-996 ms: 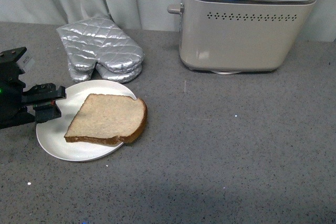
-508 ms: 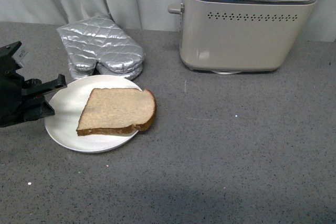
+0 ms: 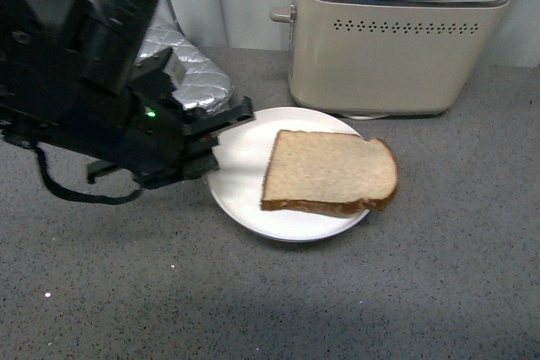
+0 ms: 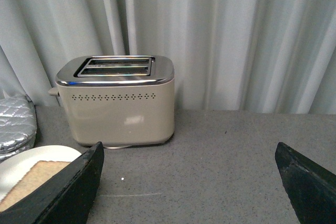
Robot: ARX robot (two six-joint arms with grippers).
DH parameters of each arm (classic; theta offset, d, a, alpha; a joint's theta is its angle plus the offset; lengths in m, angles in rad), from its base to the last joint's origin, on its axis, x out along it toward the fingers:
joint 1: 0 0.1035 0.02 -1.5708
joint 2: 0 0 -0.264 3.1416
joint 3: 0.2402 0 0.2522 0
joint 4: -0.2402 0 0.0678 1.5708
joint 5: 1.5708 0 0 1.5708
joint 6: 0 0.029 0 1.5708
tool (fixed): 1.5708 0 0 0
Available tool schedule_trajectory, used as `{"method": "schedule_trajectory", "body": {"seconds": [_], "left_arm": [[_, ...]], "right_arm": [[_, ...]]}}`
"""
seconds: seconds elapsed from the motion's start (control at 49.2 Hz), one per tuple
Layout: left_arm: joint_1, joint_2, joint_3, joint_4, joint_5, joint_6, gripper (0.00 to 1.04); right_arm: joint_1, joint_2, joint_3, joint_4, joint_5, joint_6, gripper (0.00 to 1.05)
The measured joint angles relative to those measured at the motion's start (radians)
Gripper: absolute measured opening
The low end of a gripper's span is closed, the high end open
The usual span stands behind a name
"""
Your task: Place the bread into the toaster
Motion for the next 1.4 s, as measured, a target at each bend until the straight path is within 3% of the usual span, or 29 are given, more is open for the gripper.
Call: {"method": "schedule_trajectory", "body": {"seconds": [0.264, 0.569, 0.732, 0.874, 1.098, 1.24, 1.301, 1.341, 1.402], "left_arm": [[-0.143, 0.151, 0.154, -0.022, -0.022, -0.102, 0.03], [-0.239, 0.246, 0.298, -0.043, -0.025, -0.200, 0.04], [-0.237, 0.225, 0.292, -0.038, -0.064, -0.237, 0.35], [-0.214, 0.105, 0.178, 0.031, -0.156, -0.230, 0.62], [-0.140, -0.193, -0.147, 0.439, -0.325, -0.146, 1.00], [-0.086, -0.323, -0.333, 0.535, -0.449, -0.042, 0.98], [-0.064, -0.309, -0.433, 0.753, -0.534, 0.084, 0.89], [-0.039, -0.297, -0.517, 0.950, -0.535, 0.225, 0.80], [-0.011, -0.318, -0.594, 1.105, -0.514, 0.337, 0.69]], "right_arm": [[0.000, 0.000, 0.000, 0.000, 0.000, 0.000, 0.95], [0.000, 0.000, 0.000, 0.000, 0.000, 0.000, 0.95], [0.000, 0.000, 0.000, 0.000, 0.000, 0.000, 0.95], [0.000, 0.000, 0.000, 0.000, 0.000, 0.000, 0.95], [0.000, 0.000, 0.000, 0.000, 0.000, 0.000, 0.95], [0.000, 0.000, 0.000, 0.000, 0.000, 0.000, 0.95], [0.000, 0.000, 0.000, 0.000, 0.000, 0.000, 0.95], [0.000, 0.000, 0.000, 0.000, -0.001, 0.000, 0.95], [0.000, 0.000, 0.000, 0.000, 0.000, 0.000, 0.95]]}}
